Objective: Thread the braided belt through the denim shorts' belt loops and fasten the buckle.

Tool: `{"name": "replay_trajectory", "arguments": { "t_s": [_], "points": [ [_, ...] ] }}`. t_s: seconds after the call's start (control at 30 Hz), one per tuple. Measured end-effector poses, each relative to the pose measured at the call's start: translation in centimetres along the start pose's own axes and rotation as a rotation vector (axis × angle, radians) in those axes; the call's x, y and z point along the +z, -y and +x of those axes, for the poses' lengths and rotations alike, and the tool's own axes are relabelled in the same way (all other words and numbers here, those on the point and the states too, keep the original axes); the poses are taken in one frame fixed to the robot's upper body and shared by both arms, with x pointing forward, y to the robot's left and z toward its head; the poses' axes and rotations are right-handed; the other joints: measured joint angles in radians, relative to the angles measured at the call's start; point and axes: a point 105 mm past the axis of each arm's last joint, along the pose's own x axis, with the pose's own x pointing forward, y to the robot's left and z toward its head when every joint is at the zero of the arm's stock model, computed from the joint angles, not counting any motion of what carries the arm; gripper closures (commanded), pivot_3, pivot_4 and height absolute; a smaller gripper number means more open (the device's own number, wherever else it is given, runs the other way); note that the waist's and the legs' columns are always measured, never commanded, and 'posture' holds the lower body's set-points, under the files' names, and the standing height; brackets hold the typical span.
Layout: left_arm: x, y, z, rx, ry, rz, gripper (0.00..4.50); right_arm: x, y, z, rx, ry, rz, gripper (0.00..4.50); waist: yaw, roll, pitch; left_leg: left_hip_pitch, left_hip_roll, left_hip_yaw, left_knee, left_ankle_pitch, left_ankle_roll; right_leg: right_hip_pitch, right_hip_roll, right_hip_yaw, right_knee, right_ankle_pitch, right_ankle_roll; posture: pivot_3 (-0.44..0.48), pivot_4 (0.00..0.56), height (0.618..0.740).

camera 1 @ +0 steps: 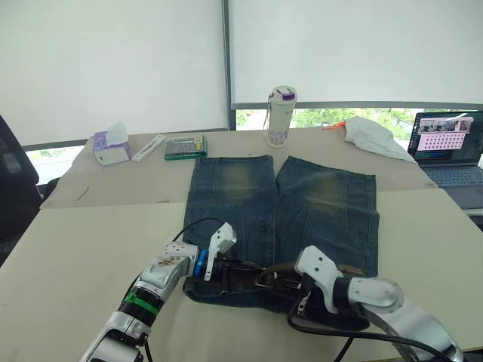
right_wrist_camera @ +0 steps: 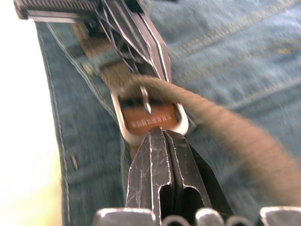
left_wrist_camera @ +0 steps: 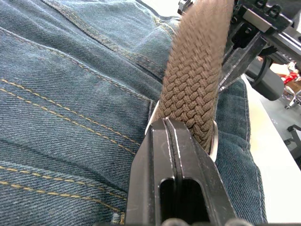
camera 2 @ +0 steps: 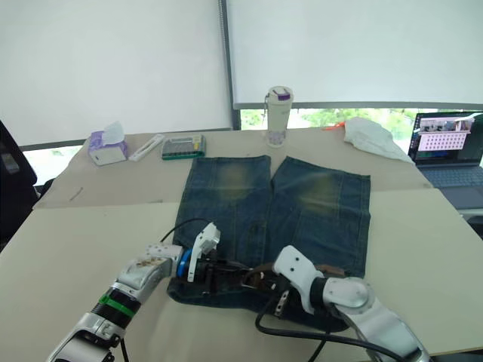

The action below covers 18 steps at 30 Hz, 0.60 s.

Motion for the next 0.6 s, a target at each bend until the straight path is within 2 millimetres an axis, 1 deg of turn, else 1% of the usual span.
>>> {"name": "replay_trajectory", "arguments": {
  "t_s": [0.13,0.23,0.3,0.43,0.5,0.6],
  "points": [
    [0.4,-0.4,-0.2,0.024,0.055,-0.057,4.48,0.3,0.2,0.4,0.005,0.011,0.003,4.5,-0.006,-0.001,0.001,0.0,0.0,0.0,0.0,0.0,0.0,0.0,0.0,0.0,0.0,0.0,0.0,0.0,0.15,0.74],
    [1.4,-0.6,-0.7,0.036,0.122,-0.097,4.48,0.7,0.2,1.2,0.022,0.025,0.006,4.5,-0.016,-0.001,0.001,0.0,0.001,0.0,0.0,0.0,0.0,-0.001,0.001,0.0,0.001,0.0,0.0,0.0,0.15,0.74],
    [2.0,-0.5,-1.0,0.036,0.145,-0.094,4.48,0.7,0.2,1.3,0.033,0.03,0.012,4.5,-0.018,-0.001,0.001,0.0,0.002,0.0,-0.001,0.0,-0.001,-0.001,0.001,0.0,0.001,0.0,0.0,0.0,0.15,0.74],
    [3.3,-0.3,-1.3,0.027,0.208,-0.121,4.48,0.5,0.1,0.8,0.041,0.031,0.026,4.5,-0.015,-0.001,0.001,0.0,0.001,0.0,0.0,0.0,-0.001,-0.001,0.001,0.0,0.001,0.0,0.0,0.0,0.15,0.74],
    [4.1,0.1,-1.2,0.008,0.214,-0.104,4.48,0.2,0.0,0.4,0.037,0.021,0.034,4.5,-0.009,-0.001,0.001,-0.001,0.001,0.0,0.0,0.0,-0.001,-0.001,0.0,0.0,0.0,0.0,0.0,0.0,0.15,0.74],
    [4.2,0.9,-0.7,-0.036,0.186,-0.077,4.48,-0.2,-0.3,-0.1,0.032,0.01,0.033,4.5,-0.008,-0.001,0.001,-0.001,0.0,0.0,0.0,0.0,0.0,-0.001,0.0,0.0,0.0,0.0,0.0,0.0,0.15,0.74]
  ]
}}
